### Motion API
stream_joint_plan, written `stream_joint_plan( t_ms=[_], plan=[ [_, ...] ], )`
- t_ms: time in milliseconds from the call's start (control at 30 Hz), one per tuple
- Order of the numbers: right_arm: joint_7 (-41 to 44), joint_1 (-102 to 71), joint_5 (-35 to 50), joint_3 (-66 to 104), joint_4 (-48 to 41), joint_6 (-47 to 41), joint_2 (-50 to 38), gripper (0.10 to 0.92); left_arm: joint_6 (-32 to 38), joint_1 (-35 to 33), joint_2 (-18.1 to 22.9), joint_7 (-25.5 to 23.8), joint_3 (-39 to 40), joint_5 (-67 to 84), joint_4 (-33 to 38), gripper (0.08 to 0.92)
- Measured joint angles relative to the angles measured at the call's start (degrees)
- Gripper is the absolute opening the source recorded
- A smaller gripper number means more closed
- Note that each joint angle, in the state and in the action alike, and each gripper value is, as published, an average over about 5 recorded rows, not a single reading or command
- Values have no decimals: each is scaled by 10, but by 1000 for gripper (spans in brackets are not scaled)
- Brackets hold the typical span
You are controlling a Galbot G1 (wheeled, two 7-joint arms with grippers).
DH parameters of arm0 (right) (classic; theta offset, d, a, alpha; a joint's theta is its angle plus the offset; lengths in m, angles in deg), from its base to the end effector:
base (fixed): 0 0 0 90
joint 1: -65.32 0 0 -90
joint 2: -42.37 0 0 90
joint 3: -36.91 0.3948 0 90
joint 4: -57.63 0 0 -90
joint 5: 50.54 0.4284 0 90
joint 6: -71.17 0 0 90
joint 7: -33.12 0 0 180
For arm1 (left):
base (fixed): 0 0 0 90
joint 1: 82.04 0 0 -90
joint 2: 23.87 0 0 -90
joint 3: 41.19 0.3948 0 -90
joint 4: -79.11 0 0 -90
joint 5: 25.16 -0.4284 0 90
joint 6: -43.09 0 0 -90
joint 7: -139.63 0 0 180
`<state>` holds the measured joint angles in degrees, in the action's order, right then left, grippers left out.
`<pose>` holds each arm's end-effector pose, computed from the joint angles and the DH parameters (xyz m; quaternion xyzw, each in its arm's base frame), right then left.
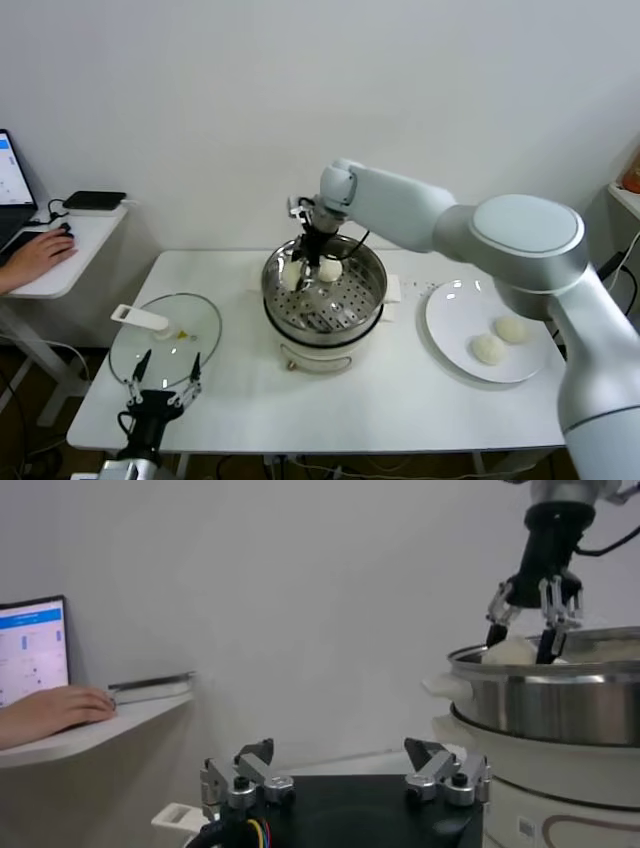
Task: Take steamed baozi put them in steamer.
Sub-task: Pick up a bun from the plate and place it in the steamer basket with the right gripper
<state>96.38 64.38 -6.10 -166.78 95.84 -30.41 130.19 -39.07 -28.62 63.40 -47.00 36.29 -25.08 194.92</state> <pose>0.7383 0.2147 -0.1186 0.6288 -0.5341 0.4625 0.3247 0.1807 0.0934 -0.3882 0.0181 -0.9963 -0.0799 0.0274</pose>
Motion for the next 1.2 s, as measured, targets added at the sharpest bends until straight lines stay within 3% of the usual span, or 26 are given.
stream_joint_plan(
  t_ms=[633,833,1200],
  plan=[
    [0,-21,-18,1,-11,6,13,735,2,-3,0,0,-1,6,-4,823],
    [-2,-26,-24,1,-11,9,14,812,2,-2,1,0,0,7,-5,823],
    [1,-9,-19,-2,6,9,-1,823,2,-2,1,0,0,7,-5,823]
  ],
)
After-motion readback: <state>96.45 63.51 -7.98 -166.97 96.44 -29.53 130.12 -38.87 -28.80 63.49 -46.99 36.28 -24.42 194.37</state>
